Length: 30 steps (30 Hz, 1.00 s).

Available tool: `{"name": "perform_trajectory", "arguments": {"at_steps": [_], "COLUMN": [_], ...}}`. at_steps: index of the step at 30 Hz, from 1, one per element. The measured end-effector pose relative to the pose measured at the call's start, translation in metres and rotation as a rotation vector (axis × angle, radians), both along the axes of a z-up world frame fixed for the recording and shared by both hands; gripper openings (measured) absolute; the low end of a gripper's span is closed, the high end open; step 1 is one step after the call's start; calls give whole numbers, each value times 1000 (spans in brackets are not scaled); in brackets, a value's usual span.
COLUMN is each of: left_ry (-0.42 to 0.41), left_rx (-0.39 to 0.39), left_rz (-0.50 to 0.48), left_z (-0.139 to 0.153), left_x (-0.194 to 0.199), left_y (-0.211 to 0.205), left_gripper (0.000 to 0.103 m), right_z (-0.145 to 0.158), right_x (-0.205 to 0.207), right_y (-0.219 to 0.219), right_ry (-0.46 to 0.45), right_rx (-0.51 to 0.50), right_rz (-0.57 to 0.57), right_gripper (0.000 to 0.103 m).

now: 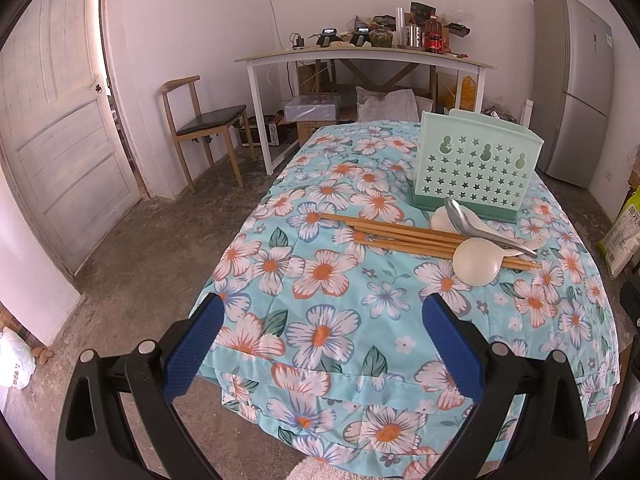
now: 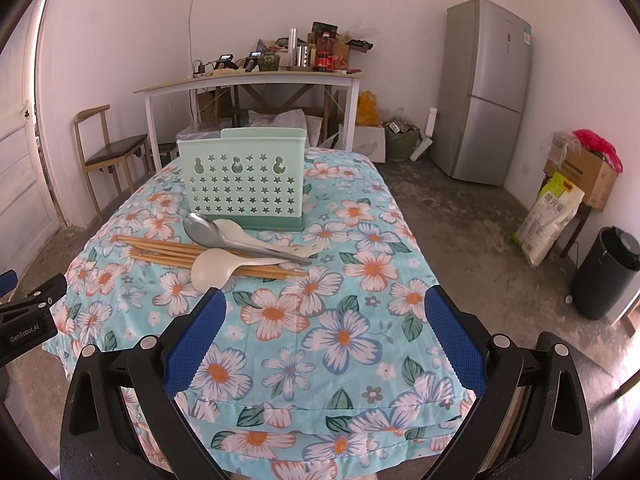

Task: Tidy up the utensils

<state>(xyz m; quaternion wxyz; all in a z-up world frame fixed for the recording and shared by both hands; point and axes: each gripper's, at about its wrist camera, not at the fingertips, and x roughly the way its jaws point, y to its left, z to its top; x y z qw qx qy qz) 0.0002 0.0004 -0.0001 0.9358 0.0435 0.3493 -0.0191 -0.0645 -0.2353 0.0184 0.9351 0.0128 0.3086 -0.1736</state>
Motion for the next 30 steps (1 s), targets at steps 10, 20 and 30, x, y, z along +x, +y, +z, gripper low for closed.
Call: {"name": "perform_trajectory", "arguments": {"at_steps": [10, 20, 30], "left_ry": [-1, 0, 0], "left_rx": [1, 2, 4], "left_rz": [-1, 0, 0], "left_z": [0, 0, 0], "left_x": [0, 0, 0], "left_y": [0, 0, 0], "left_gripper": [97, 97, 97], "right_z": [0, 1, 2], "right_x": [0, 0, -2], "right_y": [0, 0, 1], "right_ry": [0, 1, 2], "right_rx": [1, 2, 4], "right_rz": [1, 1, 2], "right_gripper": [95, 95, 95]}}
